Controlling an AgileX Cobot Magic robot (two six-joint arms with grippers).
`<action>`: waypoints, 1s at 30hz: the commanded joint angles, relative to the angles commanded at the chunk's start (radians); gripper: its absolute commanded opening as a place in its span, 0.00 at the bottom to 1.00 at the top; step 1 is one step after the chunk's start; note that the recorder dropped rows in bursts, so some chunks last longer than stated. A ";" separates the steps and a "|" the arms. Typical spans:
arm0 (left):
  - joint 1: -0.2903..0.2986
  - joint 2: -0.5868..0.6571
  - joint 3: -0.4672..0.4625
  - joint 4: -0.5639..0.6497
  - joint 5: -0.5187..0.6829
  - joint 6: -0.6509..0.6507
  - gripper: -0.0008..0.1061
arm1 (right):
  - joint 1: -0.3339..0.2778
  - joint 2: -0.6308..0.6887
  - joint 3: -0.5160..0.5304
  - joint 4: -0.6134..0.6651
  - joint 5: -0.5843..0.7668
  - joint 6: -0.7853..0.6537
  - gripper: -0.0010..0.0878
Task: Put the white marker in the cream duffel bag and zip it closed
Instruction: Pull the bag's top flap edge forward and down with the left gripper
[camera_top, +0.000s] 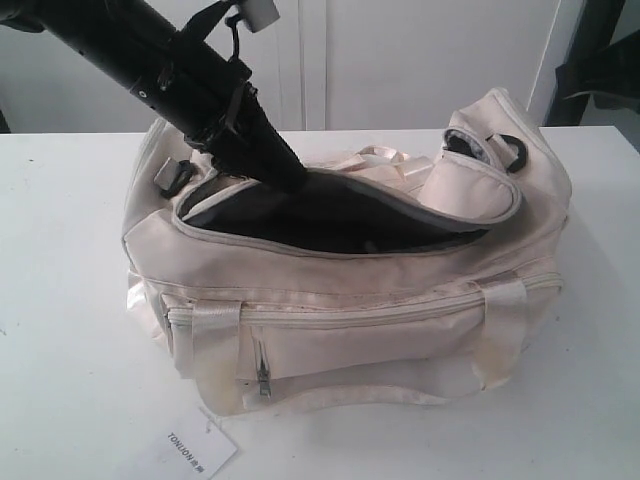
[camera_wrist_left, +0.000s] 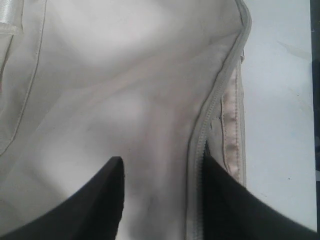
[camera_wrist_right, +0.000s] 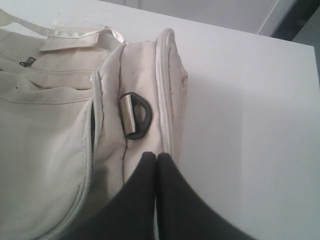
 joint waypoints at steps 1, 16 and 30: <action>0.000 -0.002 0.000 -0.003 0.002 -0.002 0.51 | 0.000 0.000 0.000 0.000 0.000 0.000 0.01; 0.000 -0.108 0.000 0.008 0.036 -0.055 0.51 | 0.000 0.000 0.000 0.025 0.000 0.000 0.01; 0.000 -0.223 0.000 0.151 0.102 -0.211 0.51 | 0.000 0.000 0.000 0.025 0.002 0.000 0.01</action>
